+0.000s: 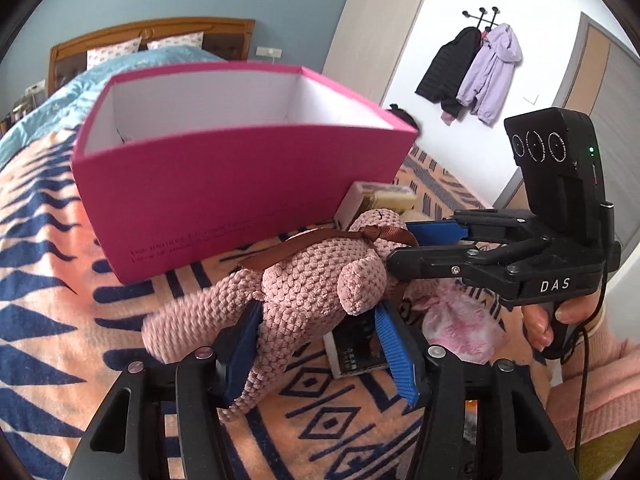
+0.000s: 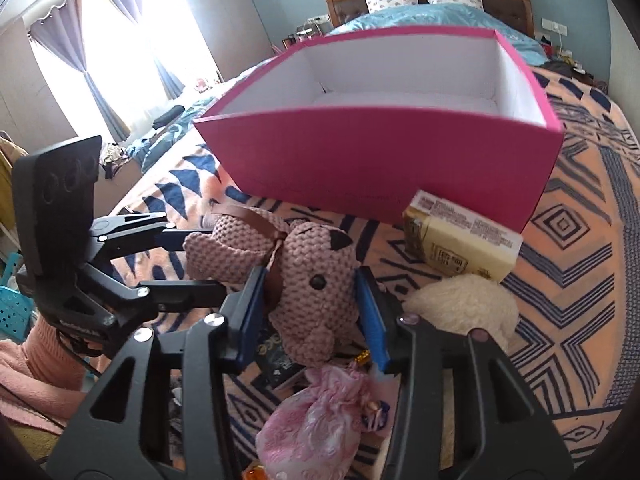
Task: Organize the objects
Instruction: 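Lift the pink knitted bear toward the magenta box, then lower the pink knitted bear into the box and open both grippers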
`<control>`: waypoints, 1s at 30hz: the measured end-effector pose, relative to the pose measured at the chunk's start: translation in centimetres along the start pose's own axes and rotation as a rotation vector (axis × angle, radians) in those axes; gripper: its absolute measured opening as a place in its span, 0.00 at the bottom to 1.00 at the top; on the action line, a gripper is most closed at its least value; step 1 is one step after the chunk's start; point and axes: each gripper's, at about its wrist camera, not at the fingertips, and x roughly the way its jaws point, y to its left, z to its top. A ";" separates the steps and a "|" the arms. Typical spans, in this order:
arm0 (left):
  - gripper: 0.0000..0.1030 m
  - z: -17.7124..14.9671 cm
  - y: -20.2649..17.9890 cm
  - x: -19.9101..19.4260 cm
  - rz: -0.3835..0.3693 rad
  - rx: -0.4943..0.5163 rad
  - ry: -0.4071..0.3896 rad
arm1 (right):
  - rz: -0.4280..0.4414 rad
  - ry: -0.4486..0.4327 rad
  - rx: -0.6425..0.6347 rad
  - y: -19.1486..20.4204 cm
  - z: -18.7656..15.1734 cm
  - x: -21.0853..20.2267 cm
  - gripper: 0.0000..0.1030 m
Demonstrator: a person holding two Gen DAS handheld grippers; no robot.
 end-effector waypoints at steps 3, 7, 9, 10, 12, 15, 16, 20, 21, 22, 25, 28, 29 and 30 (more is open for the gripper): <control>0.56 0.5 -0.7 -1.3 0.000 0.013 -0.032 | 0.010 -0.020 -0.009 0.5 0.4 -1.1 0.46; 0.56 1.5 -1.4 -3.1 0.006 0.028 -0.081 | 0.012 -0.056 -0.039 1.5 1.3 -2.6 0.46; 0.56 2.1 -1.6 -4.0 0.013 0.038 -0.107 | 0.013 -0.077 -0.053 1.9 1.9 -3.4 0.46; 0.56 2.5 -1.8 -4.6 0.018 0.044 -0.125 | 0.013 -0.088 -0.067 2.2 2.3 -3.9 0.46; 0.56 3.3 -2.0 -5.6 0.027 0.056 -0.156 | 0.018 -0.111 -0.083 2.6 3.0 -4.8 0.46; 0.56 4.9 -2.3 -6.9 0.040 0.071 -0.203 | 0.026 -0.148 -0.105 3.1 4.4 -5.8 0.46; 0.56 5.5 -2.3 -7.4 0.047 0.076 -0.219 | 0.029 -0.163 -0.115 3.2 5.1 -6.2 0.46; 0.56 8.0 -2.3 -8.0 0.088 0.092 -0.258 | 0.030 -0.208 -0.144 3.3 7.7 -7.0 0.46; 0.56 8.3 -2.1 -8.1 0.092 0.091 -0.262 | 0.028 -0.216 -0.152 3.3 8.5 -7.0 0.46; 0.56 9.1 -1.6 -8.0 0.094 0.081 -0.267 | 0.025 -0.225 -0.160 3.2 9.2 -7.0 0.46; 0.56 10.8 -0.6 -7.4 0.116 0.074 -0.273 | 0.026 -0.232 -0.160 2.6 11.2 -6.3 0.46; 0.56 12.3 0.5 -6.2 0.134 0.061 -0.260 | 0.017 -0.230 -0.160 1.9 12.7 -5.4 0.46; 0.56 12.7 0.9 -5.9 0.136 0.054 -0.253 | 0.018 -0.225 -0.155 1.7 13.1 -5.0 0.46; 0.56 12.9 1.3 -5.6 0.133 0.044 -0.246 | 0.015 -0.220 -0.152 1.4 13.5 -4.6 0.46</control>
